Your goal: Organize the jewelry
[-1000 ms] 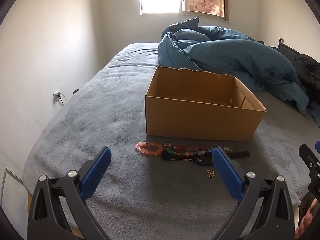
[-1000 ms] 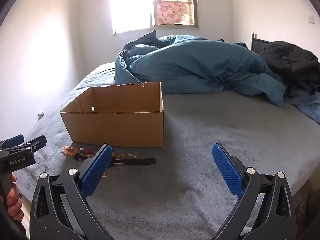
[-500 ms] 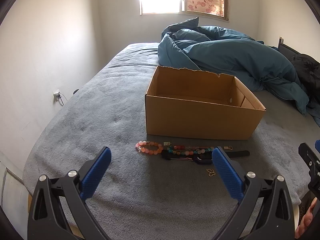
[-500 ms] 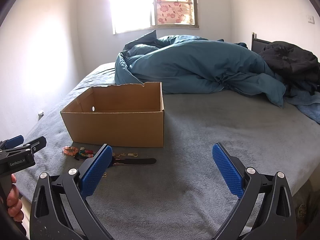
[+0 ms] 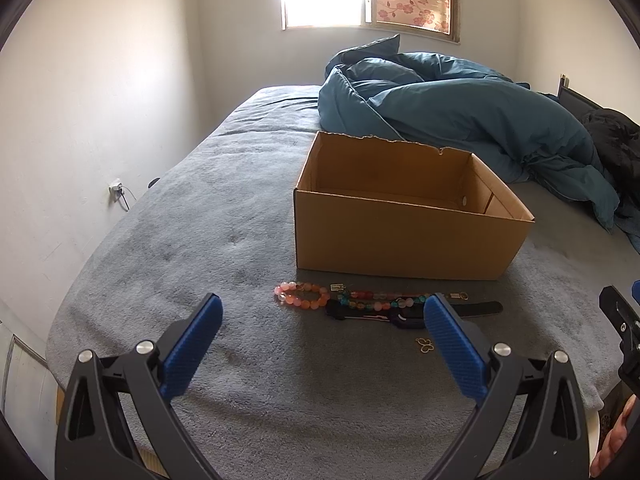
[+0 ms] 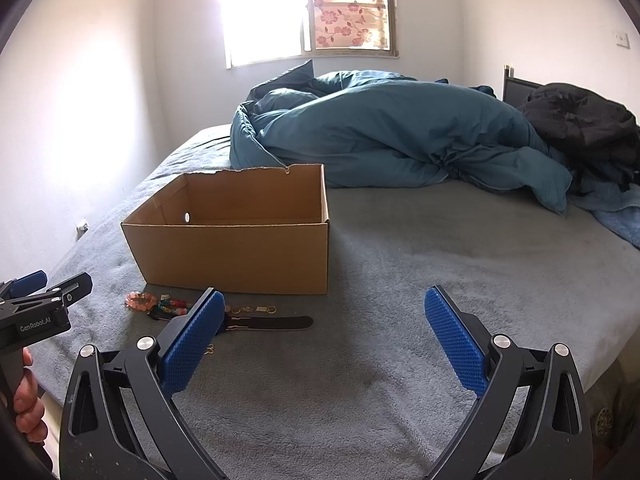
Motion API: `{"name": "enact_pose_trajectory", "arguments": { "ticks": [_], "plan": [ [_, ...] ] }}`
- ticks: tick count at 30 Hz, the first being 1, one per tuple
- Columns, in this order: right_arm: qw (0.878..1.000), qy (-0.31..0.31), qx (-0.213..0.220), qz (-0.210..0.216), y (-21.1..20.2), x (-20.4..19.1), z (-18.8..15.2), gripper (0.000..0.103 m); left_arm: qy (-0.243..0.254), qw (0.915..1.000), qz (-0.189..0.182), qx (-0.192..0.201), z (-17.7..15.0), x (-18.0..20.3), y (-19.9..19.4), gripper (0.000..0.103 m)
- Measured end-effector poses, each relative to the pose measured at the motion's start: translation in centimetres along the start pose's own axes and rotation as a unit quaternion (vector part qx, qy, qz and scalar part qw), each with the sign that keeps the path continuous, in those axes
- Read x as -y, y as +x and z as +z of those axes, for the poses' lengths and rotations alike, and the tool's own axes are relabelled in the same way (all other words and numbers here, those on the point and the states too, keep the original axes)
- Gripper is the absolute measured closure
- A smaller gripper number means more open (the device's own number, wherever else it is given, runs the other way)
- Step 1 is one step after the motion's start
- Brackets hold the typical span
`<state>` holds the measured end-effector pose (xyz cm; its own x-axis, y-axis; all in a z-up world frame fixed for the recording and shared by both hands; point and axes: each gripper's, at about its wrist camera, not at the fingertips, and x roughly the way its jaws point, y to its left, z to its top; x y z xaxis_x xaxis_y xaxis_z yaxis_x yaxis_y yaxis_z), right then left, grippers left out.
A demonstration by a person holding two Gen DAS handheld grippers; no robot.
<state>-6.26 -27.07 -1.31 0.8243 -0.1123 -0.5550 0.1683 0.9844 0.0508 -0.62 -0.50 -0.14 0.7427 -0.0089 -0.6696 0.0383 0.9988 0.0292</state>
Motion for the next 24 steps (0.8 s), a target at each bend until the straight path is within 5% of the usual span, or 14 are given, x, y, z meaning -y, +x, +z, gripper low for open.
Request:
{"name": "enact_pose_trajectory", "arguments": {
  "ticks": [24],
  "plan": [
    [1.000,-0.001,0.000,-0.001,0.17,-0.10,0.07,0.007,-0.004,1.0000,0.006,0.003,0.25,-0.36,-0.02,0.004]
  ]
}}
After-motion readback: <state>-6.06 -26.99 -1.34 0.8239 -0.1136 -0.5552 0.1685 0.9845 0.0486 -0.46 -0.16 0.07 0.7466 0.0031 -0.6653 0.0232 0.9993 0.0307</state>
